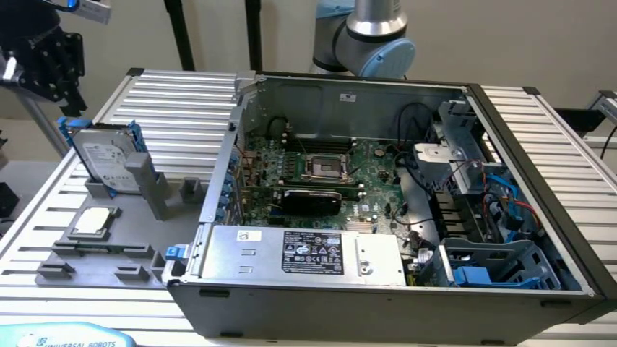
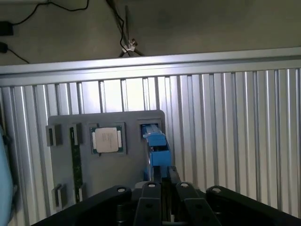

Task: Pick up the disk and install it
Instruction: 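Pick up the disk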

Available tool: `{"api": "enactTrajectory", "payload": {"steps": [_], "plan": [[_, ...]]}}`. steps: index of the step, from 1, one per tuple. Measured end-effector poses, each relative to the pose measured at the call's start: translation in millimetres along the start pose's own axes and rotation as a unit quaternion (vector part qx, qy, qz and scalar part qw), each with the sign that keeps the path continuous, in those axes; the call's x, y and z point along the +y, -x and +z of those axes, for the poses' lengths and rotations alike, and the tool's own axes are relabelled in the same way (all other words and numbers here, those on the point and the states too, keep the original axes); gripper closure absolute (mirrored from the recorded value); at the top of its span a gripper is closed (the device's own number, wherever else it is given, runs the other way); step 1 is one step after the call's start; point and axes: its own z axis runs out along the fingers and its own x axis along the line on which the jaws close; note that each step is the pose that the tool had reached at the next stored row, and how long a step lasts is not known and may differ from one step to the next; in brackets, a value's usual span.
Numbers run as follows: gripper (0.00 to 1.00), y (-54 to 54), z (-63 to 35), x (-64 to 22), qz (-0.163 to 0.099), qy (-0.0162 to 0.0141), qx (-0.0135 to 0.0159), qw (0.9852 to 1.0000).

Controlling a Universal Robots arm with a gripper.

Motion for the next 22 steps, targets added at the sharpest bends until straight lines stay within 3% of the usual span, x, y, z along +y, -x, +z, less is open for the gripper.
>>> {"api": "enactTrajectory", "payload": {"steps": [2, 6, 7, 9, 10, 22], "plan": [[0.70, 0.0, 0.0, 0.0, 0.000, 0.0000, 0.0000, 1.0000], [0.58, 0.0, 1.0, -0.1, 0.000, 0.0000, 0.0001, 1.0000], [0.47, 0.0, 1.8, 0.0, 0.000, 0.0000, 0.0001, 1.0000], [0.47, -0.1, 4.6, -0.1, 0.000, 0.0000, 0.0001, 1.0000], [0.40, -0.2, 6.4, -0.1, 0.000, 0.0000, 0.0001, 1.0000], [0.40, -0.9, 28.1, 3.2, -0.004, 0.0000, 0.0002, 1.0000]]}}
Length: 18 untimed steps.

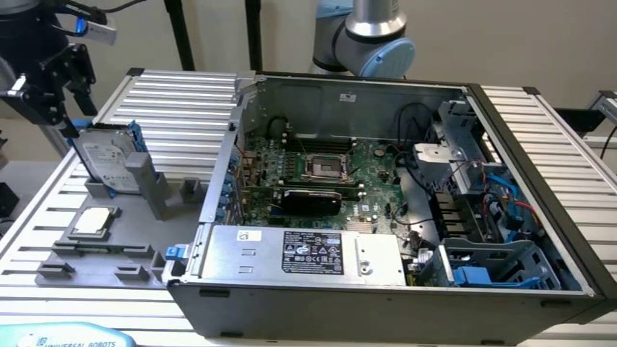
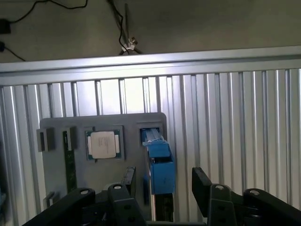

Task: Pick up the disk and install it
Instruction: 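Pick up the disk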

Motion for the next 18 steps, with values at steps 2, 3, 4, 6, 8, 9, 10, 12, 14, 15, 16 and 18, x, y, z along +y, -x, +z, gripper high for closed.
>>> {"api": "enactTrajectory", "payload": {"steps": [2, 3, 4, 6, 8, 9, 10, 12, 14, 15, 16, 18], "plan": [[0.40, 0.0, 3.7, 0.1, -0.004, 0.0001, 0.0000, 1.0000], [0.40, 0.0, 5.6, 0.0, -0.007, 0.0001, 0.0000, 1.0000], [0.40, -0.1, 7.3, 0.0, -0.010, 0.0002, 0.0001, 1.0000], [0.40, -0.2, 10.9, 0.0, -0.016, 0.0003, 0.0001, 0.9999], [0.40, -0.2, 14.6, 0.0, -0.022, 0.0005, 0.0002, 0.9998], [0.40, -0.3, 16.4, 0.0, -0.024, 0.0004, 0.0001, 0.9997], [0.40, -0.3, 18.3, 0.0, -0.026, 0.0003, 0.0001, 0.9997], [0.40, -0.4, 21.1, 0.0, -0.029, -0.0002, 0.0002, 0.9996], [0.40, -0.4, 22.5, 0.1, -0.030, -0.0003, 0.0002, 0.9996], [0.40, -0.5, 23.0, 0.2, -0.030, -0.0005, 0.0002, 0.9995], [0.40, -0.5, 23.8, 0.3, -0.031, -0.0009, 0.0002, 0.9995], [0.40, -0.6, 25.5, 1.2, -0.031, -0.0014, 0.0002, 0.9995]]}}
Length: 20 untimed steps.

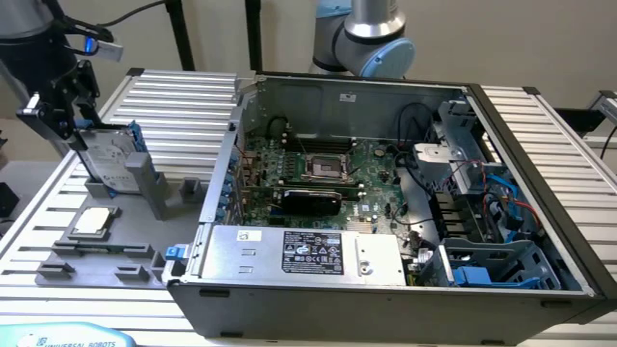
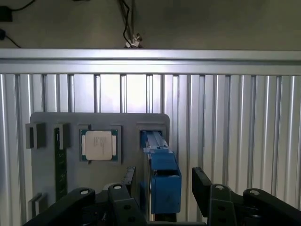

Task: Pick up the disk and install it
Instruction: 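Pick up the disk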

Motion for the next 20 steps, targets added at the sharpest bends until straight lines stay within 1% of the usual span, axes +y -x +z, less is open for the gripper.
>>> {"api": "enactTrajectory", "payload": {"steps": [7, 14, 20], "plan": [[0.40, -0.1, 3.9, 1.9, 0.000, -0.0004, 0.0000, 1.0000], [0.40, -0.2, 7.1, 1.9, 0.000, -0.0004, 0.0011, 1.0000], [0.40, -0.1, 8.4, 2.1, 0.000, -0.0004, 0.0015, 1.0000]]}}
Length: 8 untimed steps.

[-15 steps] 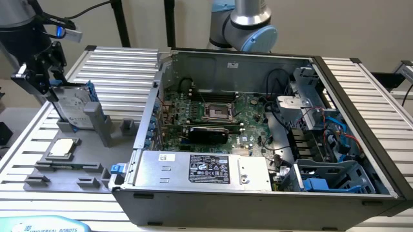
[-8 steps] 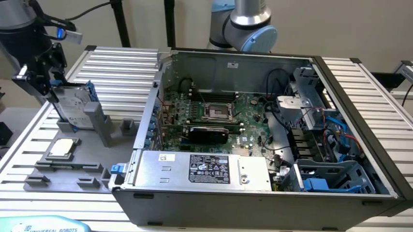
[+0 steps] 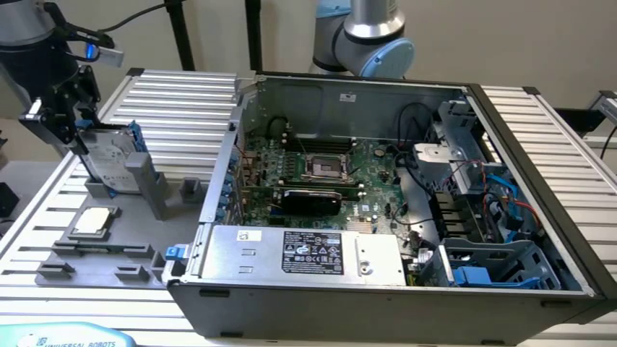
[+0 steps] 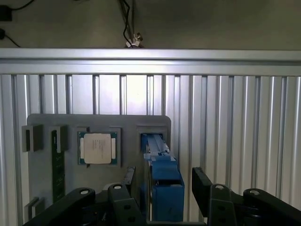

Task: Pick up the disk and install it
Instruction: 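Pick up the disk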

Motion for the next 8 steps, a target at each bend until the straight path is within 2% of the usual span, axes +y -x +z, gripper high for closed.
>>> {"api": "enactTrajectory", "payload": {"steps": [5, 6, 8], "plan": [[0.42, 0.1, 0.3, 0.1, 0.000, -0.0001, 0.0010, 1.0000], [0.49, 0.1, 0.3, 0.1, 0.000, -0.0001, 0.0013, 1.0000], [0.49, 0.2, 0.2, 0.1, 0.000, -0.0001, 0.0019, 1.0000]]}}
